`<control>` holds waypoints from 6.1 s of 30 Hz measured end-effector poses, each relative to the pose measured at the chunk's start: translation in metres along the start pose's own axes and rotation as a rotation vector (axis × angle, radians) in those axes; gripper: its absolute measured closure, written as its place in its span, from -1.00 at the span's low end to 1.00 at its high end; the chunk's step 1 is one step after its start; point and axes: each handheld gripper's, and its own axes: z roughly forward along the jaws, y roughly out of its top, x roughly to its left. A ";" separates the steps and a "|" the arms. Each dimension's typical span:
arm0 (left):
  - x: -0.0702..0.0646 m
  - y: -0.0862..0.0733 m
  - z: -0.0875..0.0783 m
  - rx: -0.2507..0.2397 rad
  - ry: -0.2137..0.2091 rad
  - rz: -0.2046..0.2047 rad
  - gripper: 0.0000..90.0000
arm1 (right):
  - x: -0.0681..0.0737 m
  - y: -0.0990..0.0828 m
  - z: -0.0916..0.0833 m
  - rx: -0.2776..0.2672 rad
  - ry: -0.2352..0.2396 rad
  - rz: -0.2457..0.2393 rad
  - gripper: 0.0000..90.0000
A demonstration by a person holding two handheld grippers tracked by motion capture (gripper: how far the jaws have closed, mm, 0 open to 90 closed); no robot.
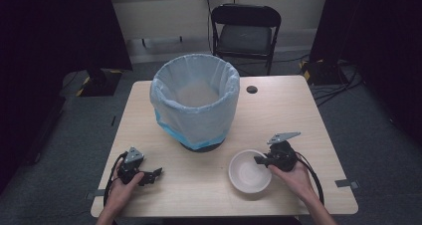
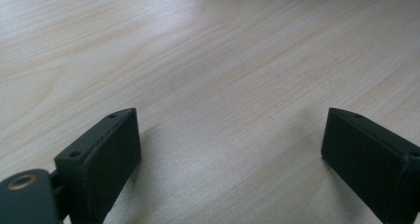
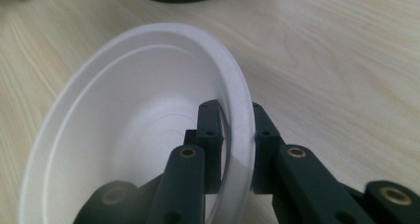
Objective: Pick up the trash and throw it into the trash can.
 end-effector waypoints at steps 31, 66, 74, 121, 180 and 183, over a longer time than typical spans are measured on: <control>0.000 0.000 0.000 0.000 0.000 0.000 -0.82 | 0.011 0.050 -0.076 -0.250 -0.096 -0.025 0.84; 0.000 0.000 0.000 0.004 -0.001 0.003 -0.82 | 0.027 0.177 -0.161 -0.544 -0.091 -0.125 0.84; 0.001 0.000 0.000 0.003 -0.002 0.004 -0.82 | 0.039 0.209 -0.143 -0.568 -0.054 -0.152 0.85; 0.001 0.000 -0.001 0.003 -0.005 0.007 -0.83 | 0.037 0.277 -0.049 -0.477 -0.041 -0.098 -0.28; 0.001 0.000 0.000 0.003 -0.005 0.007 -0.83 | 0.010 0.139 -0.098 -0.402 -0.152 -0.042 -0.51; 0.001 0.000 0.000 0.003 -0.005 0.007 -0.83 | 0.007 0.130 -0.099 -0.399 -0.159 -0.029 -0.52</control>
